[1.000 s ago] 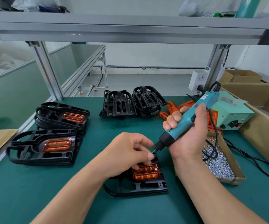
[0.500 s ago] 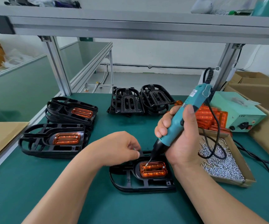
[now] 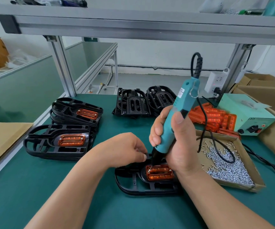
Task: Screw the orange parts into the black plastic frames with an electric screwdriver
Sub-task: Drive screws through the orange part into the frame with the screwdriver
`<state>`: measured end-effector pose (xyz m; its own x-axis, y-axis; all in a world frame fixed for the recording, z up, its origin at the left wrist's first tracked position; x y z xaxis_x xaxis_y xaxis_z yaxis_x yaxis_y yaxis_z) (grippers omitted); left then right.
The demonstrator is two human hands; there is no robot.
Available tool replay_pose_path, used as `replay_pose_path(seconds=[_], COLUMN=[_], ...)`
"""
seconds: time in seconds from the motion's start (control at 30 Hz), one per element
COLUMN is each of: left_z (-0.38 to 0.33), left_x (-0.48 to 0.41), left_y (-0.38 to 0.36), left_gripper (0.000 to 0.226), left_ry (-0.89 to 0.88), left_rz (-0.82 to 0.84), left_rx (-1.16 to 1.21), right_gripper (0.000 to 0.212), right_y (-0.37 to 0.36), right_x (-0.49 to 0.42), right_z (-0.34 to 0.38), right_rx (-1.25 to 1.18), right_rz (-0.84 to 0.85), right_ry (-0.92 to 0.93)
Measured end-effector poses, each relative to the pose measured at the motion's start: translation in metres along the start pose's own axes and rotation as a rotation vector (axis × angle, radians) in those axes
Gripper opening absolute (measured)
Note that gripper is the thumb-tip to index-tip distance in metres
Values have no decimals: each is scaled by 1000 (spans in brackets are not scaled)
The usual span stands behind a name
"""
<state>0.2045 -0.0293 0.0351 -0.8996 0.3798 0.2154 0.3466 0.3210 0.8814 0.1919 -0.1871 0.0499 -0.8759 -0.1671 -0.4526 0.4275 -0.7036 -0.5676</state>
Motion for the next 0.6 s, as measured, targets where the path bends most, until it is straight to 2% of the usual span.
replay_pose_path(seconds=[0.07,0.1,0.2,0.6], left_z=[0,-1,-3,-7], left_x=[1,1,3,5], left_y=[-1,-1,-1,1], left_gripper=[38,39,24,25], left_ry=[5,10,32,4], left_rz=[3,2,13,7], left_rx=[-2,3,15,16], right_gripper=[52,54,62,61], right_y=[-8,-12,-19,-21], right_x=[1,2,2,-2], right_z=[-3,-4,-8,-13], right_rx=[58,87,167,223], right_rz=[51,71,114,152], right_ry=[-3,-6,-15,-35])
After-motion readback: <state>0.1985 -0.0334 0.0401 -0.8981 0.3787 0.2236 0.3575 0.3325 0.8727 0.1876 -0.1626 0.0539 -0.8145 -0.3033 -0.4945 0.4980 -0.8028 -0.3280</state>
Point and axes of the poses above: each hand's wrist, its own x-axis away from the middle knuckle, its own y-axis out of the back of the hand, z = x × y, the point moved 3 cm from there along -x, towards the middle knuckle, and after that the axes turned 11 degrees about -x, right-handed, at the moved point
